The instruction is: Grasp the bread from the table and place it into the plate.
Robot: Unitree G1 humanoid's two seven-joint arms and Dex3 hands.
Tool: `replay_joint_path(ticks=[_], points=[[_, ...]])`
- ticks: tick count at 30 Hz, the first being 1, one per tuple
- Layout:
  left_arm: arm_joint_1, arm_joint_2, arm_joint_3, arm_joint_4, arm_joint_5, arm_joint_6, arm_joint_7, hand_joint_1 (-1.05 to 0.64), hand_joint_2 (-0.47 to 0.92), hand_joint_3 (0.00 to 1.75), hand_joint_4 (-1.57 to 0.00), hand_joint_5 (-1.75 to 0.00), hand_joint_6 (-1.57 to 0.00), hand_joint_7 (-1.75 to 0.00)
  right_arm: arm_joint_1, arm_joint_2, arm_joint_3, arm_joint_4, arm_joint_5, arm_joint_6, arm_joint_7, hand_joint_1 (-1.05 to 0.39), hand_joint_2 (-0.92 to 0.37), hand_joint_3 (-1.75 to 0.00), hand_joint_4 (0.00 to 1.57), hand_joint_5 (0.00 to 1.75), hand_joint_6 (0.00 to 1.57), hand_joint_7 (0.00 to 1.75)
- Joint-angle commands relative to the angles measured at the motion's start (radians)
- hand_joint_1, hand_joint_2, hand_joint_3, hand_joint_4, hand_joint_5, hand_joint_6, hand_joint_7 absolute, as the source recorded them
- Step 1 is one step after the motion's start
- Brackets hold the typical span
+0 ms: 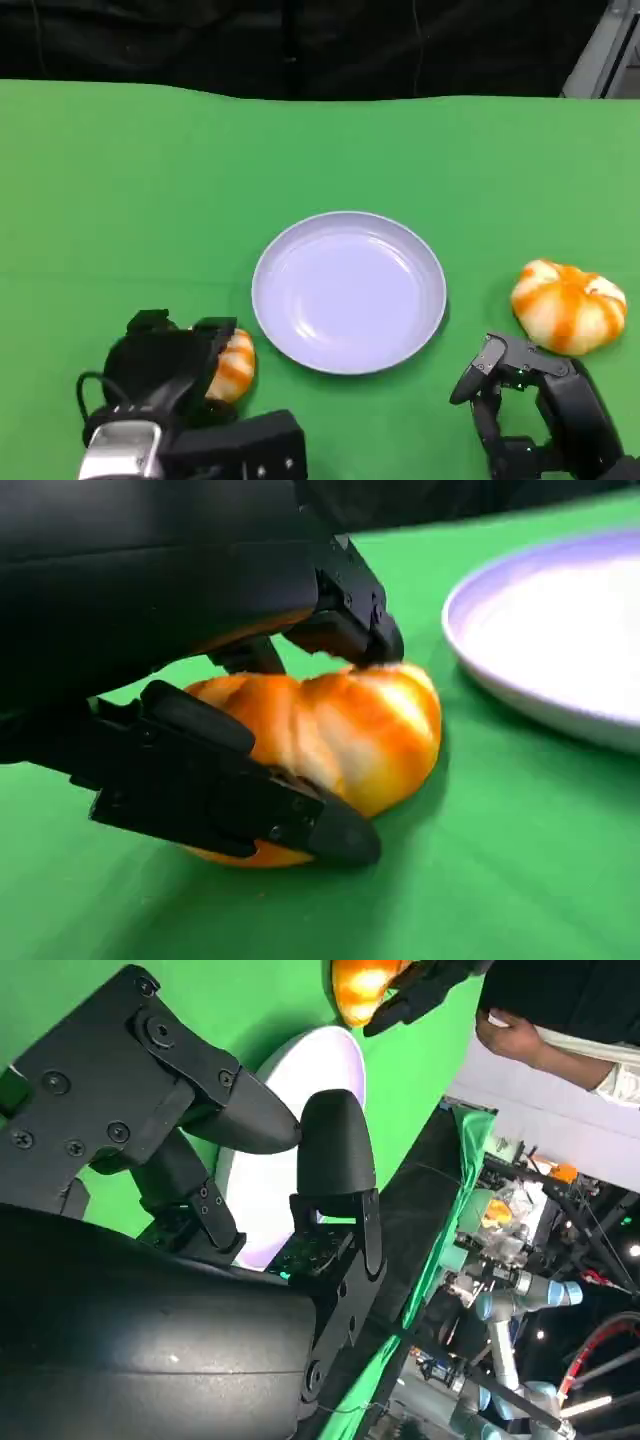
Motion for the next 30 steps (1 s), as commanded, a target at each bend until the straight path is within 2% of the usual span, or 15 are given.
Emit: replay_joint_path(ticks=[1, 3, 6, 11, 17, 22, 30], points=[[0.057, 0.026, 0.012, 0.096, -0.069, -0.104, 0.136, -0.23, 0.88, 0.31, -0.80, -1.53, -1.06, -0.44, 0.004, -0.014, -0.003, -0.010, 0.007, 0.002, 0.002, -0.63, -0.30, -1.45, 0.89, 1.75, 0.82, 1.48], [0.058, 0.035, 0.012, 0.129, -0.079, -0.152, 0.211, -0.24, 0.78, 0.58, -0.84, -1.65, -0.98, -0.80, 0.004, -0.014, -0.003, -0.008, 0.008, -0.001, 0.002, -0.63, -0.30, -1.45, 0.89, 1.75, 0.81, 1.48], [0.052, 0.045, 0.007, 0.182, -0.076, -0.217, 0.329, -0.24, 0.70, 0.79, -0.89, -1.72, -0.92, -1.04, 0.002, -0.013, -0.003, -0.004, 0.021, -0.003, 0.014, -0.63, -0.30, -1.45, 0.89, 1.75, 0.81, 1.47], [0.033, 0.055, -0.001, 0.259, -0.062, -0.303, 0.506, -0.19, 0.58, 1.06, -0.92, -1.75, -0.84, -1.31, 0.002, -0.014, -0.006, -0.005, 0.022, -0.001, 0.016, -0.63, -0.29, -1.46, 0.88, 1.75, 0.81, 1.48], [0.014, 0.060, -0.013, 0.304, -0.051, -0.349, 0.642, -0.18, 0.51, 1.13, -0.90, -1.75, -0.80, -1.36, 0.003, -0.012, -0.007, -0.007, 0.033, 0.002, 0.028, -0.62, -0.28, -1.48, 0.88, 1.75, 0.81, 1.48], [0.006, 0.066, -0.015, 0.318, -0.053, -0.413, 0.764, -0.19, 0.43, 1.35, -0.89, -1.75, -0.79, -1.45, 0.003, -0.013, -0.007, -0.007, 0.038, 0.000, 0.034, -0.62, -0.28, -1.49, 0.87, 1.75, 0.80, 1.48], [0.025, 0.079, -0.003, 0.223, -0.045, -0.417, 0.795, -0.19, 0.36, 1.48, -0.90, -1.73, -0.80, -1.47, -0.002, -0.012, -0.008, -0.004, 0.027, 0.002, 0.024, -0.62, -0.27, -1.50, 0.88, 1.75, 0.81, 1.48]])
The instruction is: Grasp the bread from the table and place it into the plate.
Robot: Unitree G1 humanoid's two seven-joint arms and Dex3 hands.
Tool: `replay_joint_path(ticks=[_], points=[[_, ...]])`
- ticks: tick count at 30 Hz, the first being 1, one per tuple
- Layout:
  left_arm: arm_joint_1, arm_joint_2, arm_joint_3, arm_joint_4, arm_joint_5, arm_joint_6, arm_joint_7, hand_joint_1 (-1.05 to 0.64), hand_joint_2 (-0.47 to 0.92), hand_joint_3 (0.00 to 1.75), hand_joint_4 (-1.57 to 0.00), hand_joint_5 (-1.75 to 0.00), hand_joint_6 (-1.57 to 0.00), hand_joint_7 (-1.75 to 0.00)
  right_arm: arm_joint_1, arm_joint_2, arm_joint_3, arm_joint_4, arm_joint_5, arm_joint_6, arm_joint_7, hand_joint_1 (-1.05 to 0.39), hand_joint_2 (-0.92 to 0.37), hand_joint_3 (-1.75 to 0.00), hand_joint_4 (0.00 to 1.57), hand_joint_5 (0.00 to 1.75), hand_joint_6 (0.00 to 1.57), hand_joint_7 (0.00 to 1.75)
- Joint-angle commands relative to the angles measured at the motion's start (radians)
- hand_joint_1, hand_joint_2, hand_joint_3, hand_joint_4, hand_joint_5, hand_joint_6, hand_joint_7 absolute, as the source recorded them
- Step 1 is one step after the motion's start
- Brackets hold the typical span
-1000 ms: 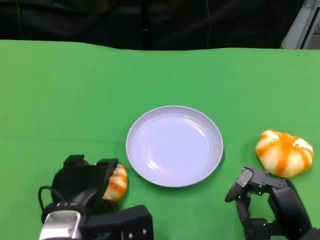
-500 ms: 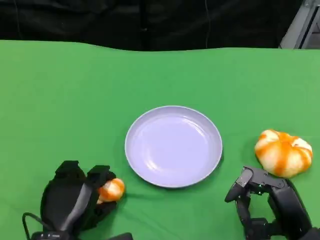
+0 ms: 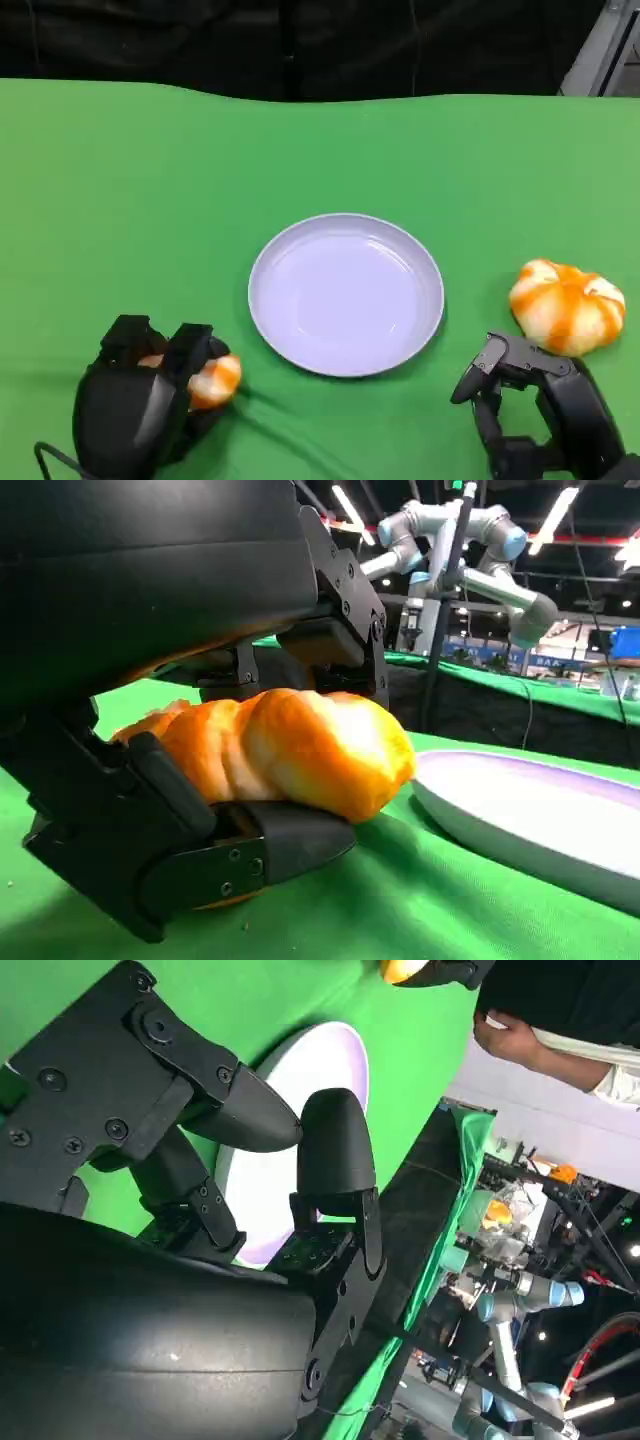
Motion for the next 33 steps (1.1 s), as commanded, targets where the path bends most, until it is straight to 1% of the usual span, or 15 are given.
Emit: replay_joint_path(ticks=[1, 4, 10, 14, 17, 19, 23, 29, 32, 33], points=[[0.017, 0.034, 0.018, -0.094, 0.010, 0.002, 0.025, -0.19, 0.36, 1.49, -0.91, -1.73, -0.81, -1.46, -0.002, -0.010, -0.007, -0.002, 0.003, 0.001, -0.006, -0.62, -0.27, -1.50, 0.88, 1.75, 0.81, 1.48], [0.035, 0.044, 0.023, -0.154, 0.015, 0.003, 0.019, -0.20, 0.35, 1.51, -0.91, -1.74, -0.81, -1.45, -0.004, -0.009, -0.007, -0.001, 0.004, 0.003, -0.006, -0.62, -0.27, -1.50, 0.88, 1.75, 0.81, 1.48], [0.069, 0.049, 0.038, -0.236, 0.032, 0.013, 0.019, -0.18, 0.26, 1.57, -0.92, -1.73, -0.85, -1.38, -0.001, -0.010, -0.008, -0.006, -0.001, 0.009, -0.010, -0.63, -0.28, -1.51, 0.89, 1.75, 0.81, 1.48], [0.074, 0.046, 0.045, -0.243, 0.038, 0.012, 0.014, -0.18, 0.25, 1.59, -0.92, -1.73, -0.86, -1.37, -0.001, -0.010, -0.008, -0.006, -0.001, 0.009, -0.010, -0.63, -0.28, -1.51, 0.89, 1.75, 0.81, 1.48], [0.105, 0.052, 0.062, -0.326, 0.036, -0.006, 0.020, -0.19, 0.25, 1.60, -0.92, -1.71, -0.86, -1.36, -0.005, -0.007, -0.007, -0.002, 0.017, 0.014, 0.004, -0.63, -0.27, -1.50, 0.89, 1.75, 0.81, 1.48], [0.107, 0.055, 0.069, -0.349, 0.035, -0.017, 0.018, -0.19, 0.24, 1.62, -0.92, -1.70, -0.86, -1.35, -0.007, -0.007, -0.007, -0.001, 0.016, 0.016, 0.004, -0.63, -0.28, -1.50, 0.89, 1.75, 0.81, 1.48], [0.085, 0.054, 0.074, -0.351, 0.046, -0.029, 0.009, -0.19, 0.23, 1.64, -0.93, -1.67, -0.86, -1.36, -0.008, -0.005, -0.006, -0.001, 0.013, 0.020, 0.001, -0.62, -0.28, -1.50, 0.89, 1.75, 0.81, 1.48], [0.009, 0.038, 0.062, -0.301, 0.047, -0.030, -0.023, -0.20, 0.23, 1.61, -0.97, -1.62, -0.88, -1.34, -0.010, -0.004, -0.007, 0.004, 0.004, 0.016, -0.009, -0.62, -0.28, -1.50, 0.90, 1.75, 0.81, 1.47], [-0.027, 0.028, 0.054, -0.271, 0.040, -0.039, -0.034, -0.20, 0.23, 1.61, -0.97, -1.62, -0.87, -1.35, -0.011, -0.006, -0.008, 0.004, -0.009, 0.015, -0.020, -0.63, -0.28, -1.51, 0.90, 1.75, 0.81, 1.47], [-0.043, 0.023, 0.051, -0.257, 0.037, -0.043, -0.041, -0.20, 0.25, 1.58, -0.96, -1.64, -0.86, -1.37, -0.011, -0.007, -0.008, 0.005, -0.010, 0.014, -0.021, -0.63, -0.28, -1.51, 0.91, 1.75, 0.81, 1.47]])
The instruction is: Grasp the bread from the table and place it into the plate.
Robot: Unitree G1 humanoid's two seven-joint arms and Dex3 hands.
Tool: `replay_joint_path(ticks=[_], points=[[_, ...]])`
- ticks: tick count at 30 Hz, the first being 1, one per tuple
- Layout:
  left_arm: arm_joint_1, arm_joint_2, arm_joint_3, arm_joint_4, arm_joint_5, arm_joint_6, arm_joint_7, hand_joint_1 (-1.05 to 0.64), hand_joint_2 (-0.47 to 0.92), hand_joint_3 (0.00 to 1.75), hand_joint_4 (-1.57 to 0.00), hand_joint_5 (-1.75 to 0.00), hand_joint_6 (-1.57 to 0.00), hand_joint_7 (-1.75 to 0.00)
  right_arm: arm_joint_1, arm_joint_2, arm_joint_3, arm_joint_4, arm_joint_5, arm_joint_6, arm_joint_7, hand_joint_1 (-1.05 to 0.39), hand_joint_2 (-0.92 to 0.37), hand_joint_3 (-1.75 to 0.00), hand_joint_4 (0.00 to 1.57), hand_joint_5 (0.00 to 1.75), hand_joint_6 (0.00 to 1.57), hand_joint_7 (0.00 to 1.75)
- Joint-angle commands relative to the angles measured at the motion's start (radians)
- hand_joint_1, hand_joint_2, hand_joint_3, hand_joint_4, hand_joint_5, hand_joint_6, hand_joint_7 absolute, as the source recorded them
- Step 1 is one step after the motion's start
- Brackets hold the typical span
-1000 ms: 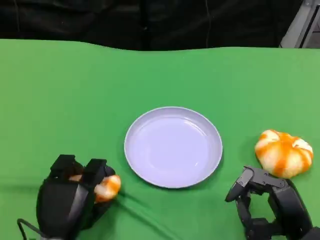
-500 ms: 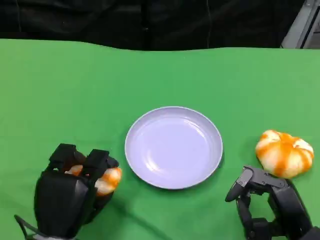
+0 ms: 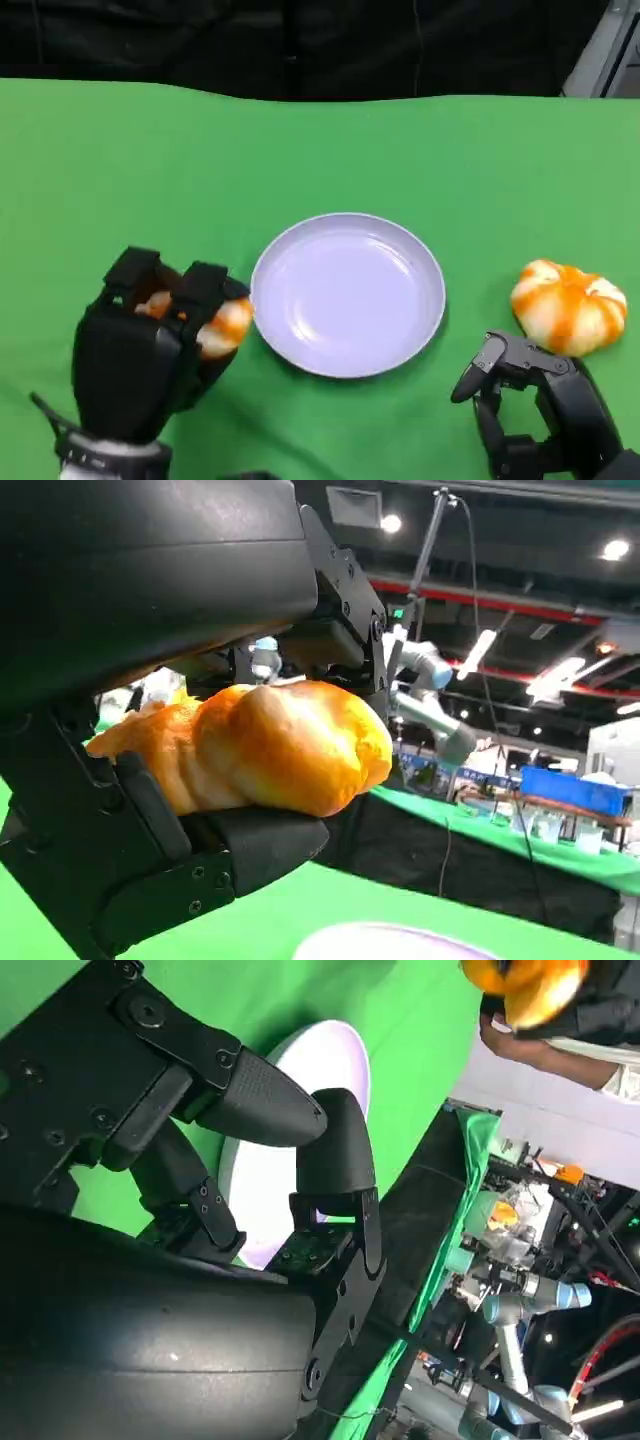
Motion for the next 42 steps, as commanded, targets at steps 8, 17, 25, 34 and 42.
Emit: replay_joint_path(ticks=[8, 17, 25, 34, 42], points=[[-0.158, -0.053, -0.035, 0.151, -0.017, -0.012, -0.052, -0.21, 0.29, 1.52, -0.94, -1.71, -0.84, -1.40, -0.003, -0.007, -0.004, -0.002, 0.006, -0.001, -0.007, -0.63, -0.27, -1.51, 0.90, 1.75, 0.81, 1.47], [-0.272, -0.110, -0.074, 0.270, -0.032, -0.006, -0.102, -0.19, 0.35, 1.35, -0.92, -1.75, -0.79, -1.58, 0.004, -0.007, -0.003, -0.008, -0.006, -0.002, -0.015, -0.64, -0.28, -1.50, 0.91, 1.75, 0.81, 1.47], [-0.387, -0.164, -0.112, 0.447, -0.044, -0.026, -0.079, -0.13, 0.34, 1.25, -0.93, -1.75, -0.72, -1.75, 0.008, -0.005, -0.004, -0.012, -0.014, 0.003, -0.019, -0.65, -0.29, -1.48, 0.91, 1.75, 0.82, 1.46], [-0.510, -0.219, -0.153, 0.617, -0.049, -0.015, -0.072, -0.20, 0.47, 0.94, -0.90, -1.75, -0.70, -1.75, 0.014, -0.007, -0.002, -0.019, -0.030, 0.006, -0.033, -0.65, -0.31, -1.45, 0.92, 1.75, 0.82, 1.46], [-0.515, -0.233, -0.157, 0.601, -0.115, 0.008, -0.263, -0.22, 0.59, 0.74, -0.78, -1.59, -0.79, -1.12, 0.019, -0.007, 0.000, -0.025, -0.027, 0.011, -0.028, -0.65, -0.32, -1.42, 0.91, 1.75, 0.82, 1.45]])
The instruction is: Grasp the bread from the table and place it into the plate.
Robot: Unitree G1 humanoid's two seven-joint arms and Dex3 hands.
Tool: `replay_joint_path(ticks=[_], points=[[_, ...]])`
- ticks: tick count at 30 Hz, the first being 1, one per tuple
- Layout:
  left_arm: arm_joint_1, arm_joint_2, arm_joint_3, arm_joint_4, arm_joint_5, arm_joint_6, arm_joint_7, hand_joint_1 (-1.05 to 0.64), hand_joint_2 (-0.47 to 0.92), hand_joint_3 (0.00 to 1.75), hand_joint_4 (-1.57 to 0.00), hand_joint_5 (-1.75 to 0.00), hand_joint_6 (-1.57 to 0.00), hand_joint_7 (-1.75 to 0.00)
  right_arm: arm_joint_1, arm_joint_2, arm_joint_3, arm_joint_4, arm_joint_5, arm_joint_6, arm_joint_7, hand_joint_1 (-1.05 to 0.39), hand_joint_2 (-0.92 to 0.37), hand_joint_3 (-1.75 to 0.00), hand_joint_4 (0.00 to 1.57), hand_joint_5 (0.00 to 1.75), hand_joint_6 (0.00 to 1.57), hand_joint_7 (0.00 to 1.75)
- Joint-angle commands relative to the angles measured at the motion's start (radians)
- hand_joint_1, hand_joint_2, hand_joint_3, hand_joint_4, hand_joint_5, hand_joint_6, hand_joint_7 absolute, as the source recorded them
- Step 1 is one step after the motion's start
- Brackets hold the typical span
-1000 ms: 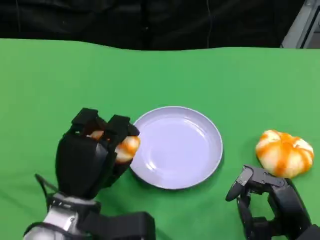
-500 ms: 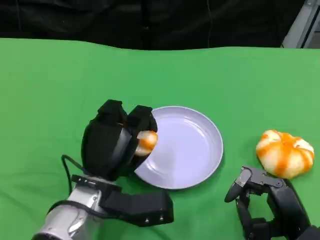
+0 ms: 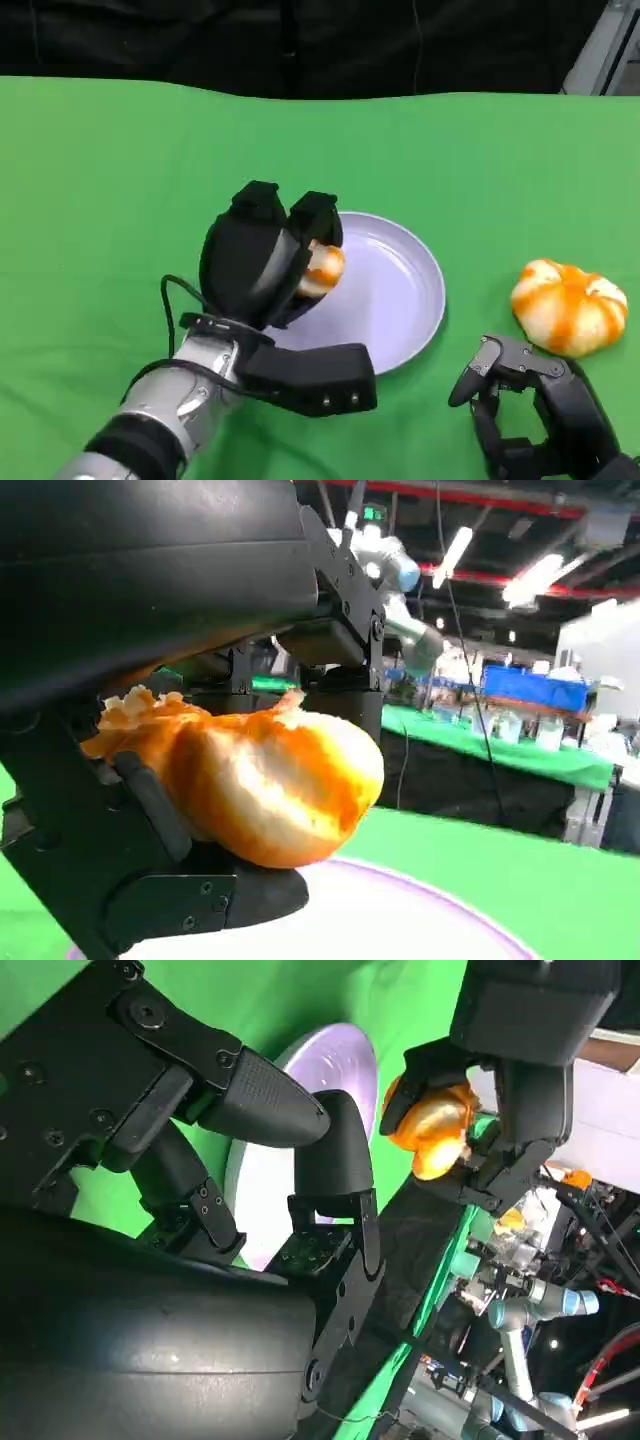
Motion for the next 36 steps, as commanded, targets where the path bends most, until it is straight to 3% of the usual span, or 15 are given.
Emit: replay_joint_path(ticks=[1, 2, 3, 5, 6, 8, 9, 13, 18, 21, 28, 36], points=[[-0.002, 0.008, -0.003, -0.033, -0.039, 0.035, -0.140, -0.24, 0.65, 0.58, -0.74, -1.45, -0.80, -0.87, 0.010, -0.007, -0.002, -0.016, 0.007, 0.008, -0.005, -0.65, -0.32, -1.42, 0.91, 1.75, 0.82, 1.45], [0.000, 0.008, -0.003, -0.043, -0.042, 0.046, -0.166, -0.26, 0.75, 0.37, -0.68, -1.21, -0.80, -0.56, 0.010, -0.007, -0.002, -0.015, 0.007, 0.009, -0.005, -0.66, -0.32, -1.42, 0.91, 1.75, 0.82, 1.45], [0.002, 0.008, -0.004, -0.052, -0.045, 0.055, -0.183, -0.27, 0.80, 0.25, -0.67, -1.12, -0.82, -0.41, 0.010, -0.007, -0.002, -0.016, 0.006, 0.010, -0.005, -0.66, -0.32, -1.42, 0.91, 1.75, 0.82, 1.45], [0.007, 0.013, -0.009, -0.067, -0.047, 0.066, -0.218, -0.28, 0.85, 0.16, -0.66, -1.05, -0.84, -0.29, 0.011, -0.007, -0.001, -0.018, 0.008, 0.011, -0.003, -0.66, -0.33, -1.41, 0.91, 1.75, 0.82, 1.45], [0.009, 0.017, -0.013, -0.074, -0.048, 0.072, -0.239, -0.35, 0.89, 0.10, -0.51, -0.86, -0.70, -0.17, 0.012, -0.007, 0.000, -0.020, 0.009, 0.012, -0.002, -0.66, -0.33, -1.41, 0.91, 1.75, 0.82, 1.45], [0.014, 0.022, -0.019, -0.094, -0.050, 0.094, -0.295, -0.39, 0.91, 0.06, -0.45, -0.74, -0.63, -0.09, 0.015, -0.008, 0.001, -0.025, 0.006, 0.014, -0.003, -0.66, -0.33, -1.41, 0.91, 1.75, 0.83, 1.45], [0.017, 0.023, -0.021, -0.105, -0.051, 0.108, -0.324, -0.47, 0.92, 0.11, -0.30, -0.63, -0.49, -0.04, 0.016, -0.008, 0.001, -0.027, 0.003, 0.015, -0.005, -0.66, -0.33, -1.40, 0.91, 1.75, 0.83, 1.45], [0.031, 0.031, -0.041, -0.158, -0.041, 0.173, -0.428, -0.66, 0.92, 0.18, -0.05, -0.46, -0.25, 0.00, 0.021, -0.008, 0.002, -0.039, -0.004, 0.020, -0.010, -0.65, -0.34, -1.39, 0.91, 1.75, 0.83, 1.45], [0.046, 0.040, -0.060, -0.223, -0.039, 0.250, -0.546, -0.81, 0.92, 0.28, 0.00, -0.12, -0.07, -0.01, 0.023, -0.008, 0.003, -0.043, 0.003, 0.025, -0.003, -0.65, -0.33, -1.39, 0.91, 1.75, 0.83, 1.45], [0.057, 0.046, -0.060, -0.258, -0.048, 0.266, -0.584, -0.86, 0.92, 0.31, 0.00, -0.02, -0.03, -0.01, 0.024, -0.010, 0.003, -0.047, -0.004, 0.029, -0.007, -0.66, -0.34, -1.38, 0.91, 1.75, 0.83, 1.45], [0.069, 0.057, -0.043, -0.276, -0.085, 0.242, -0.597, -0.99, 0.92, 0.38, 0.00, 0.00, 0.00, 0.00, 0.018, -0.011, 0.001, -0.037, -0.001, 0.026, -0.006, -0.65, -0.35, -1.38, 0.92, 1.75, 0.83, 1.45], [0.127, 0.103, 0.001, -0.380, -0.126, 0.225, -0.610, -1.01, 0.92, 0.43, 0.00, 0.00, 0.00, 0.00, 0.019, -0.009, 0.002, -0.035, 0.017, 0.020, 0.007, -0.64, -0.34, -1.39, 0.91, 1.75, 0.83, 1.45]])
